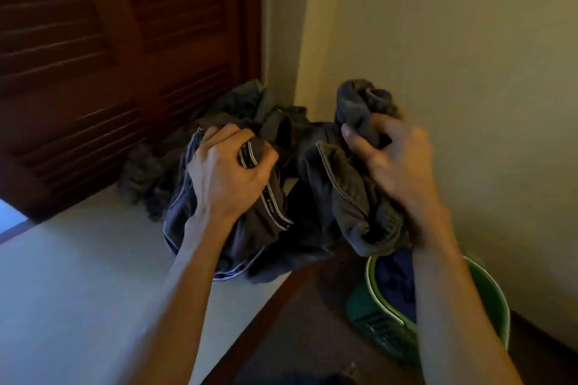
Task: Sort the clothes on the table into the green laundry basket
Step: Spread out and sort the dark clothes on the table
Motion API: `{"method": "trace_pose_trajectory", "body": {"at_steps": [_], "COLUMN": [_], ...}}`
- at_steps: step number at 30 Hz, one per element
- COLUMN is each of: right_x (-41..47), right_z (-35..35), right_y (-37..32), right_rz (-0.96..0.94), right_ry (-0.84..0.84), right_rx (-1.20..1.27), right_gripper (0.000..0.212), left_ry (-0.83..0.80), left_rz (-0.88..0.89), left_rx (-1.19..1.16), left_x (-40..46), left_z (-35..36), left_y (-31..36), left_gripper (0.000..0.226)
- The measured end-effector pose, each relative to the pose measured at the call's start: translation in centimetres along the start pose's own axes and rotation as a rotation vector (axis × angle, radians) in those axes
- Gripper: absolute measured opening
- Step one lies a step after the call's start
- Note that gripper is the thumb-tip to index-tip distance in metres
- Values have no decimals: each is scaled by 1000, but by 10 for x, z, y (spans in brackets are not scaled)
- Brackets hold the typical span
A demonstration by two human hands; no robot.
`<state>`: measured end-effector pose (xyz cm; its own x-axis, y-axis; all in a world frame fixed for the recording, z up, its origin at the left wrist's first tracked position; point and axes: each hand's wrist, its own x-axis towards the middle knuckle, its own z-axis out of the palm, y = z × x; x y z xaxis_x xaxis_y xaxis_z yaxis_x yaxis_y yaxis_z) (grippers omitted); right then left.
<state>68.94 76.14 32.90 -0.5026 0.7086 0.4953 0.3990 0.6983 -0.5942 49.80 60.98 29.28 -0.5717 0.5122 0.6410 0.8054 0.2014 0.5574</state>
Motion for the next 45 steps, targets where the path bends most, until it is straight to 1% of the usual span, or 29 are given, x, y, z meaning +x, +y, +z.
{"method": "trace_pose_trajectory", "body": {"at_steps": [3, 5, 8, 14, 18, 21, 23, 25, 26, 28, 29, 32, 35, 38, 42, 44, 45], "right_x": [-18, -30, -50, -82, -101, -116, -128, -146, -155, -172, -176, -181, -185, -187, -195, -206, -212], "right_z": [-43, -72, -119, -204, -228, -231, -223, -207, -198, -186, -184, -185, -186, -188, -191, -192, -193], "right_y": [31, 51, 88, 187, 257, 313, 354, 398, 419, 449, 456, 469, 479, 485, 491, 498, 500], "right_rz": [46, 79, 141, 292, 420, 514, 600, 724, 779, 873, 908, 948, 974, 984, 1032, 1072, 1093], "right_ry": [89, 146, 197, 229, 190, 165, 86, -90, -194, -381, -408, -326, -225, -101, 27, 76, 88], "right_rx": [-112, -167, -248, -304, -334, -361, -356, -319, -286, -236, -210, -152, -117, -125, -85, -64, -51], "right_gripper": [43, 38, 30, 26, 26, 24, 32, 53, 57, 47, 44, 51, 49, 42, 35, 31, 29], "left_ry": [-63, -120, -203, -360, -435, -487, -537, -579, -605, -664, -688, -771, -850, -852, -781, -816, -878], "left_rz": [86, 117, 144, 187, 165, 157, 138, 113, 102, 81, 72, 46, 44, 65, 92, 67, 55], "left_rx": [-66, -107, -161, -210, -232, -242, -254, -261, -259, -264, -269, -277, -310, -371, -450, -442, -382], "left_x": [-4, -7, -17, -46, -66, -77, -80, -81, -80, -80, -79, -82, -89, -95, -104, -116, -125], "left_z": [44, 72, 116, 204, 253, 283, 299, 316, 325, 344, 353, 377, 392, 402, 409, 422, 434], "left_y": [38, 64, 113, 203, 243, 265, 274, 278, 279, 280, 282, 288, 301, 320, 344, 345, 339], "left_gripper": [31, 32, 25, 20, 20, 18, 17, 17, 17, 17, 17, 15, 19, 18, 17, 17, 23]}}
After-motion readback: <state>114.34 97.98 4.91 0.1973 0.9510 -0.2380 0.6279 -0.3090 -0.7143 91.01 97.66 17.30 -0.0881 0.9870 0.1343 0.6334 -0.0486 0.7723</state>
